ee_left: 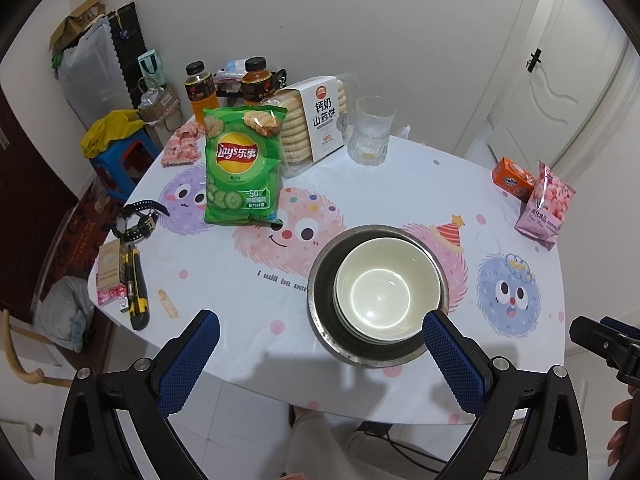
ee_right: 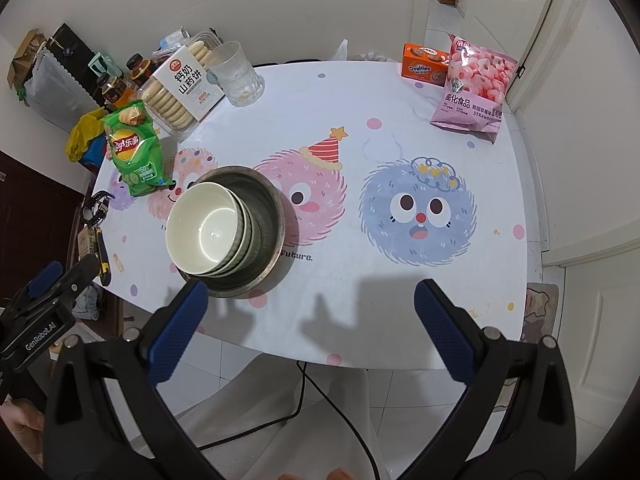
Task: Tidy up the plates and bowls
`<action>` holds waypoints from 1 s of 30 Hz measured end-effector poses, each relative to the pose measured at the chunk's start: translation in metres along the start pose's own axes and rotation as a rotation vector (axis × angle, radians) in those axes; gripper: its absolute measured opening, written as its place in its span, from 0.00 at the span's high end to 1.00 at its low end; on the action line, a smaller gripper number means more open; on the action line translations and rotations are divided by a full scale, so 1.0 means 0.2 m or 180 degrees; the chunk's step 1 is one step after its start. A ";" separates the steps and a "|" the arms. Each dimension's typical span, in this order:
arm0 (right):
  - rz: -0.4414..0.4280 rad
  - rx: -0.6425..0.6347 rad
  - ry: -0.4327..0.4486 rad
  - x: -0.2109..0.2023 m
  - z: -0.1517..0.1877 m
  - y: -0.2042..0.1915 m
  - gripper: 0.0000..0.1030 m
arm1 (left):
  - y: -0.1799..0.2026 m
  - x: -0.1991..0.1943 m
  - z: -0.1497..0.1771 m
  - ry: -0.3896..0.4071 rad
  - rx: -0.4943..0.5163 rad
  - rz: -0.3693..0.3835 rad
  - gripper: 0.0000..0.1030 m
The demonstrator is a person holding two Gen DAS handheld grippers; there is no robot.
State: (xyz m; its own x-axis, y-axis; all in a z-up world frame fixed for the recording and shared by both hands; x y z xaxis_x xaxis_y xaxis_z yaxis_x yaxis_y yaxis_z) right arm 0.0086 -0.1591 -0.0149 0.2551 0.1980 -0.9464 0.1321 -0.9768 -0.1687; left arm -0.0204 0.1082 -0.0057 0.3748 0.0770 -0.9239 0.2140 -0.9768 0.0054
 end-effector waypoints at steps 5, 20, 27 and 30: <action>-0.0011 -0.0002 -0.0007 0.00 0.00 -0.01 0.00 | -0.01 0.00 0.00 -0.0004 0.0005 -0.0003 0.00; -0.0005 -0.0011 -0.0012 0.01 -0.01 -0.01 0.00 | -0.01 0.02 0.01 -0.0044 -0.0035 -0.0016 0.00; -0.0006 -0.0010 -0.0014 0.01 -0.01 -0.01 0.00 | 0.00 0.00 0.02 0.0071 -0.0029 0.0004 0.00; -0.0005 -0.0011 -0.0020 0.01 0.00 -0.02 0.00 | 0.01 -0.03 0.02 0.0189 0.0014 -0.0037 0.00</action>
State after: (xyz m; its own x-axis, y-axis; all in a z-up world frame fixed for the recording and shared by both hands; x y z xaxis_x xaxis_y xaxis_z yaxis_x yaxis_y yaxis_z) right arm 0.0089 -0.1553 -0.0166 0.2490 0.1989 -0.9479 0.1359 -0.9762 -0.1691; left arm -0.0266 0.1048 -0.0018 0.4253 0.0998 -0.8995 0.2146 -0.9767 -0.0069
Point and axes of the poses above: each gripper's, at about its wrist camera, not at the fingertips, and x roughly the way its jaws point, y to its right, z to its underside, the point moved 3 cm from there along x, roughly the way its jaws point, and after that the axes turned 6 degrees about x, right-handed, at the moved point
